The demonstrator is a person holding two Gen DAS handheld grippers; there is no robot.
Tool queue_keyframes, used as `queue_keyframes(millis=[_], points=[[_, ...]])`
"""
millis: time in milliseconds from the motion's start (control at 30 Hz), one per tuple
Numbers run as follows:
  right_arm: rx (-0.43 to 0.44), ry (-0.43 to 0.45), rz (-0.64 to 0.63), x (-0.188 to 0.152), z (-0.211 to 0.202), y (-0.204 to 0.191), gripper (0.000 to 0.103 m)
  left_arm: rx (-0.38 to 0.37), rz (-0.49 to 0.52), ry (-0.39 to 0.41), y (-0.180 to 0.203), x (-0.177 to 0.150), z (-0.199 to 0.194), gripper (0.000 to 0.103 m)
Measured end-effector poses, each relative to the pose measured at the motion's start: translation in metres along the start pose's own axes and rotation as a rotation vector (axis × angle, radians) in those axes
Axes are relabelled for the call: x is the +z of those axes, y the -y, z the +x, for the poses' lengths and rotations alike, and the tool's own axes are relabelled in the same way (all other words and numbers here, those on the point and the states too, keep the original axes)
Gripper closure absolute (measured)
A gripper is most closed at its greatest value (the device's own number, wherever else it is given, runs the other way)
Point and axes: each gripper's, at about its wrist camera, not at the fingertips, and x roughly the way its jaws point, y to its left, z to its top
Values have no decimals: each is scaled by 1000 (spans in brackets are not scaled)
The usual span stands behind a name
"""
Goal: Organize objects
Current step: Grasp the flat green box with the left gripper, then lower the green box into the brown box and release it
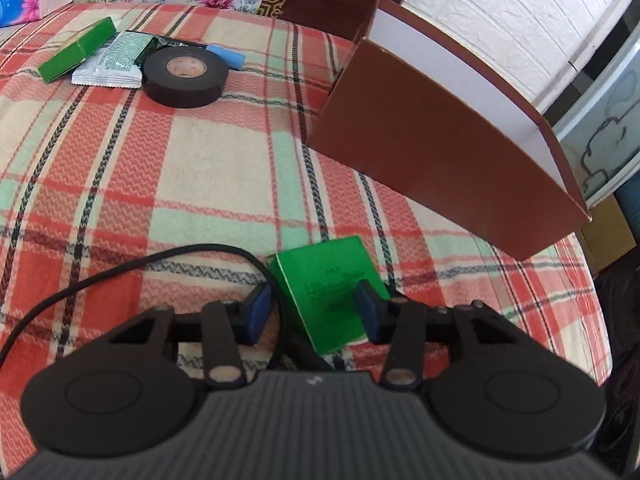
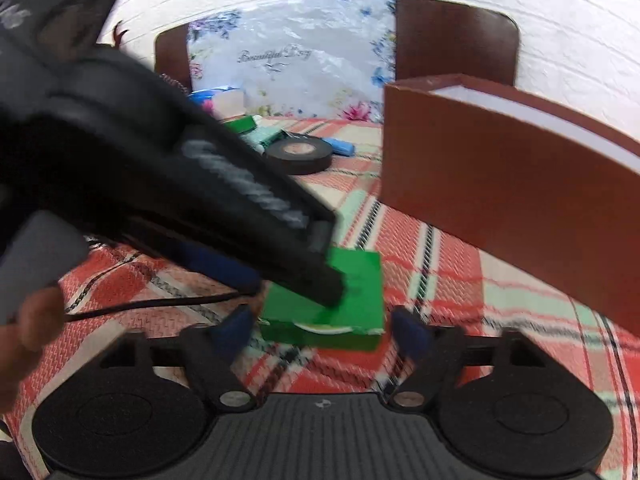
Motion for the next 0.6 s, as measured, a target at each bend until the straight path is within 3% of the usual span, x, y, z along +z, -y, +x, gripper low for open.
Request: queue_keyframes(millis=[67, 267, 367, 600], points=[[-9, 30, 18, -1, -6, 3, 42, -23, -3, 2, 2, 3, -6, 62], [-134, 303, 7, 10, -45, 8, 42, -78, 142, 145, 49, 29, -44, 62], [-197, 399, 22, 26, -53, 26, 42, -108, 202, 195, 75, 53, -47, 62], [-283, 422, 94, 62, -32, 84, 42, -89, 289, 232, 129, 101, -6, 61]])
